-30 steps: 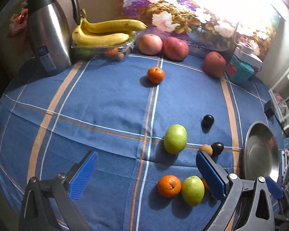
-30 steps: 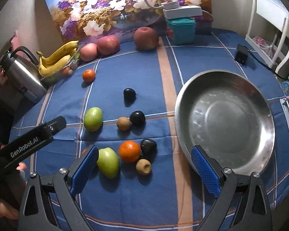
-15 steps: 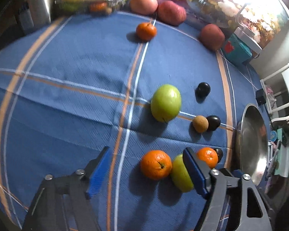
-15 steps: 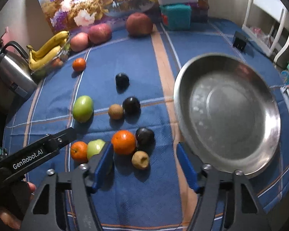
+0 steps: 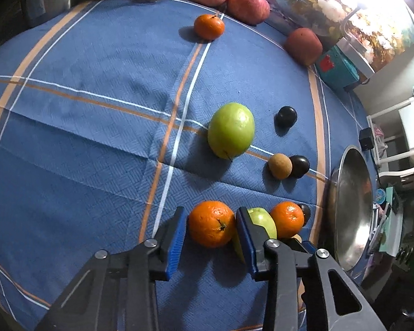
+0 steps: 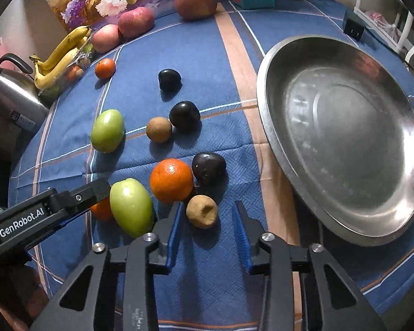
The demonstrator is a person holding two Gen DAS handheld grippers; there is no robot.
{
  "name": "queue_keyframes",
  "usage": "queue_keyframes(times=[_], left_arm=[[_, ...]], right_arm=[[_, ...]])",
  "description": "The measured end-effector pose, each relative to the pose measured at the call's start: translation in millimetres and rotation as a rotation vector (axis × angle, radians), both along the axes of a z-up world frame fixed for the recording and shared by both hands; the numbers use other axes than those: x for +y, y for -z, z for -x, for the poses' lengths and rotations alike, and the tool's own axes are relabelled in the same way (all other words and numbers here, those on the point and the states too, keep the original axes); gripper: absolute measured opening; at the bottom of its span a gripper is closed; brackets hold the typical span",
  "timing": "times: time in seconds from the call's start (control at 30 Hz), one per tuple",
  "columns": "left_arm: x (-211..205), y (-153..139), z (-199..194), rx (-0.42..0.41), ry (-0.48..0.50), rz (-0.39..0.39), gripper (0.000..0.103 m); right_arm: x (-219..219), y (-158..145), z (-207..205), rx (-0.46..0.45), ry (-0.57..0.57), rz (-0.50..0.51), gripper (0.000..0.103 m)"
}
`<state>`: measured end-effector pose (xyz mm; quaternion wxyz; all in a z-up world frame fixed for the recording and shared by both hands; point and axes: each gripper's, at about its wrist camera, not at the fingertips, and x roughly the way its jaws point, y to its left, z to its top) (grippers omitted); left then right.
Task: Organize fruits
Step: 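Grasp the tangerine with the left tool while the right tool grasps the small tan potato, then carry both fruits into the steel bowl and open both tools to release them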
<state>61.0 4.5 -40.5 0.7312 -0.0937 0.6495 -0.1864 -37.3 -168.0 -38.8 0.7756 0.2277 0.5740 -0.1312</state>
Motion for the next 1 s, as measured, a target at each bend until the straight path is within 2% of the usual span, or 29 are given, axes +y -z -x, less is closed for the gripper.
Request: queue_keyframes(times=[0.13, 0.3, 0.37, 0.53, 0.7, 0.83, 1.0], left_arm=[[-5, 2, -1, -0.012, 0.003, -0.027, 0.038], [-8, 2, -3, -0.013, -0.006, -0.026, 0.037], [-8, 1, -2, -0.015, -0.007, -0.027, 0.037], [-3, -5, -4, -0.035, -0.036, -0.023, 0.036], [4, -15, -8, -0.065, -0.062, -0.005, 0.036], [10, -32, -13, -0.122, -0.09, -0.001, 0.036], [12, -47, -20, -0.174, -0.107, 0.001, 0.036]], right_arm=[[0, 2, -1, -0.007, -0.001, -0.021, 0.032], [0, 2, -2, -0.004, -0.007, -0.029, 0.031], [2, 2, -4, -0.013, -0.01, -0.036, 0.025], [3, -2, -5, -0.029, -0.015, -0.042, 0.025], [4, -20, -3, -0.085, -0.01, -0.027, 0.025], [5, -35, -6, -0.117, -0.004, -0.001, 0.025], [2, -48, -16, -0.113, 0.014, 0.024, 0.025]])
